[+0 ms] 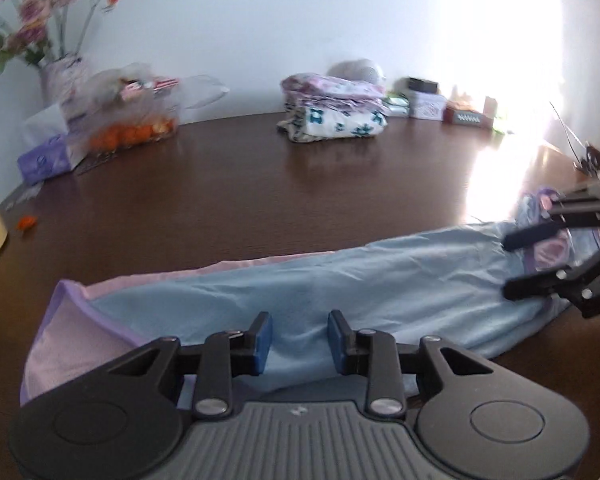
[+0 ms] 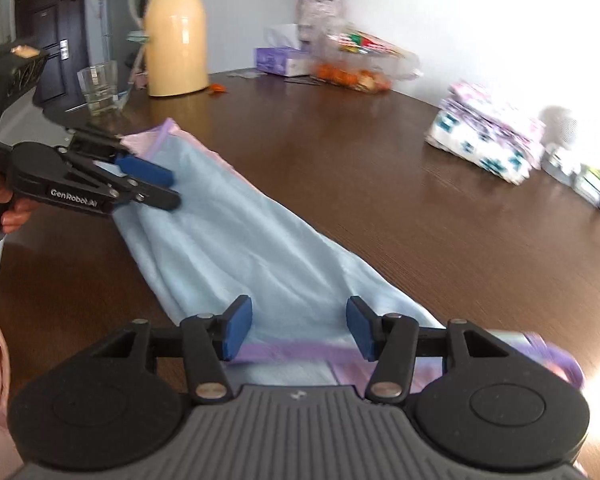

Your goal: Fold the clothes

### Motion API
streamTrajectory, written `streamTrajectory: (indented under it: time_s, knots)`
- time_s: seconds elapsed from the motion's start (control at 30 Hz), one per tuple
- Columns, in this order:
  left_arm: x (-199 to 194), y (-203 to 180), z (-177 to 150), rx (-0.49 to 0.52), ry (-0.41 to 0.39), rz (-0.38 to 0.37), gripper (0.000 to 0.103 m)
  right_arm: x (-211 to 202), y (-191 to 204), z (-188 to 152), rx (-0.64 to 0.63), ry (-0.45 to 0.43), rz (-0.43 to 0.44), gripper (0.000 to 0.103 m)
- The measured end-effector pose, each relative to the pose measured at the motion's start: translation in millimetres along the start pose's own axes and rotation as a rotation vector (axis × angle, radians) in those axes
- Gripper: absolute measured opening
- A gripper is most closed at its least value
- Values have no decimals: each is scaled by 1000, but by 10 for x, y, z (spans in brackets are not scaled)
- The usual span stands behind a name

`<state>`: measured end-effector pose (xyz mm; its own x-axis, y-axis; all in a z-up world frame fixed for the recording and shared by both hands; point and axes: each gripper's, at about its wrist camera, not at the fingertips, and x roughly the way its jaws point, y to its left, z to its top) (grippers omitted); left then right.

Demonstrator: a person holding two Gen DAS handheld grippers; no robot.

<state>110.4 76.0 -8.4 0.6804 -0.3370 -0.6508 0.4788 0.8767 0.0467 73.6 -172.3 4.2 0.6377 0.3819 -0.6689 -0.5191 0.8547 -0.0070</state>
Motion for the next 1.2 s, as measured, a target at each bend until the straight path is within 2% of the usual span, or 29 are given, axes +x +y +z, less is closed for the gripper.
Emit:
streamTrajectory:
  time_s: [0.13, 0.23, 0.3, 0.33, 0.43, 0.53, 0.6, 0.73, 0.77, 0.8, 0.83, 0.9, 1.03, 1.13, 1.2]
  knots:
    - [-10, 78, -32, -44, 5, 15, 32, -65, -91, -74, 63, -17, 18, 56]
    - [-50, 69, 43, -38, -17, 24, 31, -303, -205, -57, 86, -80, 30, 56]
    - [-81, -64, 143, -6, -48, -13, 32, -526, -353, -45, 109, -135, 8, 57]
    - [-84, -150, 198, 14, -61, -36, 32, -613, -460, -55, 116, -140, -31, 58]
    - [-53, -441, 356, 81, -91, -116, 31, -747, -817, -99, 107, -87, -134, 57]
    - [88, -777, 479, 147, -77, -196, 27, -725, -1116, -153, 74, 21, -138, 53]
    - [188, -990, 552, 190, -63, -243, 19, -674, -1262, -157, 76, 66, -97, 48]
    - [376, -1210, 546, 225, -10, -266, 11, -535, -1494, -147, 136, 90, -13, 31]
    - [416, -1243, 531, 228, 5, -267, 11, -512, -1515, -145, 137, 86, -1, 20]
    - [456, -1275, 517, 230, 19, -269, 11, -497, -1508, -148, 128, 81, 9, 13]
    - [496, -1308, 503, 233, 34, -270, 11, -482, -1502, -151, 119, 77, 19, 3]
    - [573, -1368, 475, 237, 62, -273, 11, -523, -1443, -156, 69, 54, 10, 2]
    - [574, -1296, 471, 204, 69, -275, 13, -769, -1125, -215, -135, 7, -63, 2]
    - [561, -1300, 467, 203, 64, -268, 13, -896, -848, -344, -284, 16, -124, 3]
    - [562, -1304, 466, 197, 61, -265, 13, -894, -738, -425, -325, 39, -133, 3]
